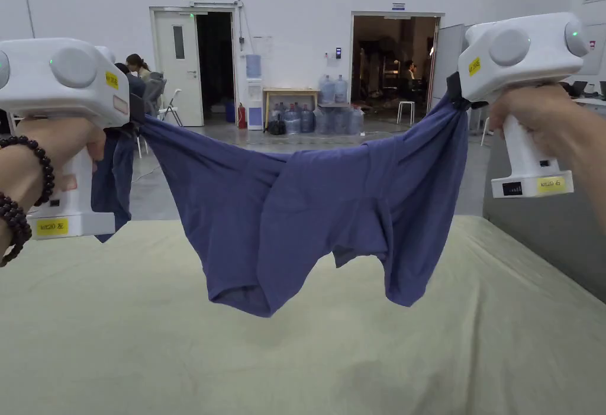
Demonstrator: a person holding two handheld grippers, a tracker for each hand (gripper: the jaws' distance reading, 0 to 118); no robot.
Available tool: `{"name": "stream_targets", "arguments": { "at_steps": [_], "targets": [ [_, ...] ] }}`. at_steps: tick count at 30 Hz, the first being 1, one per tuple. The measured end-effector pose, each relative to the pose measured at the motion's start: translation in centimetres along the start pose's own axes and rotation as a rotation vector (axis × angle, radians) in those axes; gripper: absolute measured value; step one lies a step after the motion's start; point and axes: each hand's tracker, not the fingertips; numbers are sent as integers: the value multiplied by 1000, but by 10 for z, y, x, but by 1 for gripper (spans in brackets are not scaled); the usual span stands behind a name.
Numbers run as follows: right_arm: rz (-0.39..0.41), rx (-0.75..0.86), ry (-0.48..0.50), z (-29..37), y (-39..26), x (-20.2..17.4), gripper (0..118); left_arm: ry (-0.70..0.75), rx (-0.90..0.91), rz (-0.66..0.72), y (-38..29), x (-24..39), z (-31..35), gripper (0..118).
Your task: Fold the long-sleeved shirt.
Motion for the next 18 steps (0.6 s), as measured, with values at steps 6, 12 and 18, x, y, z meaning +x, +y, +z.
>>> {"name": "stream_targets", "arguments": {
  "at_steps": [6,12,18],
  "targets": [
    [-28,-71,45,-41,-72,-5,0,-3,-80,-68,-55,3,-27,2],
    [-101,-240,72,-90,-200,-18,0,-37,-268,-60,-169,-3,-82,2],
    [-72,-280,99,-73,-265,-20,0,-56,-323,-54,-237,-13,-70,2]
  ]
}}
